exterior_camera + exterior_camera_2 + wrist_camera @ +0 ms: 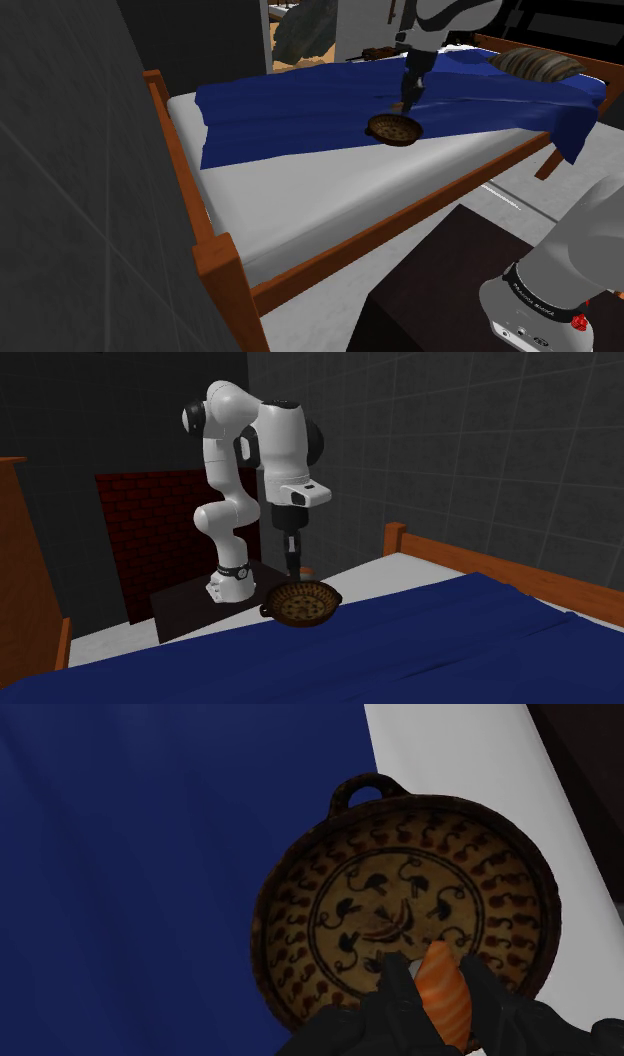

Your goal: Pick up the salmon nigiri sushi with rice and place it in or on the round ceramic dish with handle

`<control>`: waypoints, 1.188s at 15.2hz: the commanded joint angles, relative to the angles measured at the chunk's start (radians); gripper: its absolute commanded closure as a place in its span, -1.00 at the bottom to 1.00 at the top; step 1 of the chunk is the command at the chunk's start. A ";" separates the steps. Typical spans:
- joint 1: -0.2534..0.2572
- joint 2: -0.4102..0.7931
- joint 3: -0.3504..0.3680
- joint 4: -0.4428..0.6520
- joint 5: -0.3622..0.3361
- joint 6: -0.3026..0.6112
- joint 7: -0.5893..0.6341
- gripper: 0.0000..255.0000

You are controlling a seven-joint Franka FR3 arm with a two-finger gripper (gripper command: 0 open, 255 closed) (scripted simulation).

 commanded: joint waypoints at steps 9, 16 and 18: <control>0.000 0.032 -0.003 -0.076 0.012 0.107 -0.014 1.00; 0.000 0.032 -0.003 -0.076 0.012 0.107 -0.014 -1.00; 0.000 0.032 -0.003 -0.076 0.012 0.107 -0.014 -1.00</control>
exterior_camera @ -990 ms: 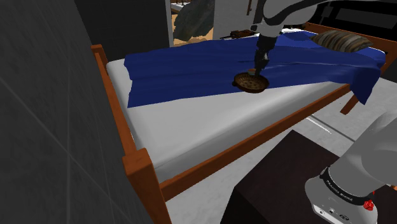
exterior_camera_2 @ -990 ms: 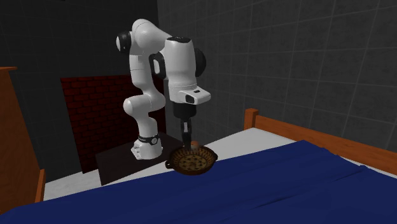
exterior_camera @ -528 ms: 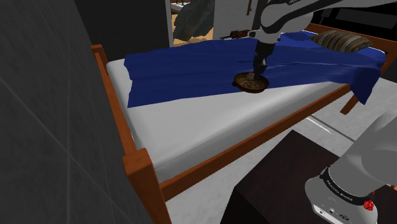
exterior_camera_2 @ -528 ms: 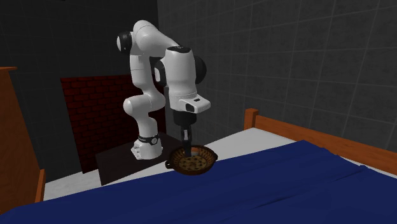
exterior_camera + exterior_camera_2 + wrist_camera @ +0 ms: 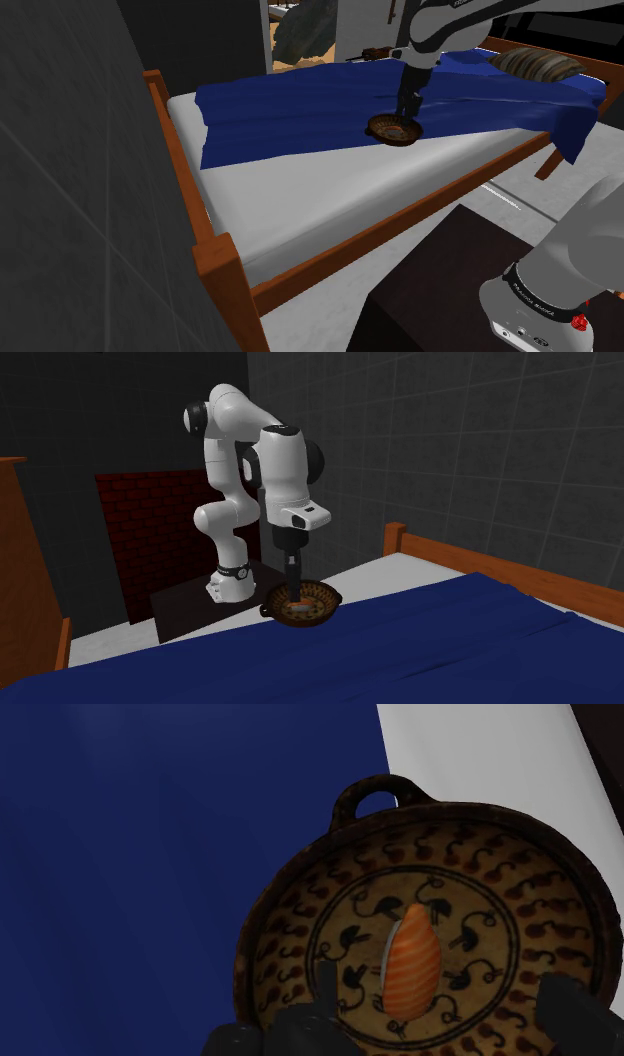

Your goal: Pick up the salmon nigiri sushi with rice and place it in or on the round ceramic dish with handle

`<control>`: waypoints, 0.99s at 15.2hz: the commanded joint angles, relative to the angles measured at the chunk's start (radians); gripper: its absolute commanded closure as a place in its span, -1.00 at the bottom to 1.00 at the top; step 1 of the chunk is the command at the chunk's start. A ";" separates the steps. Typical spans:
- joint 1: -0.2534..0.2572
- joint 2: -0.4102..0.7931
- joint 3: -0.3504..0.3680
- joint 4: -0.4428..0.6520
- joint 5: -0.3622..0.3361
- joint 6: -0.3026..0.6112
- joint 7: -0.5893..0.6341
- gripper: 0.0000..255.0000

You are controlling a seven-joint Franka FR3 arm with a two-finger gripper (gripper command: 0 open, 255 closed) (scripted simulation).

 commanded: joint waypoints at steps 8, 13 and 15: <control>-0.003 -0.036 0.000 0.092 -0.014 -0.126 0.010 -1.00; -0.003 -0.036 0.000 0.092 -0.014 -0.126 0.010 -1.00; -0.003 -0.036 0.000 0.092 -0.014 -0.126 0.010 -1.00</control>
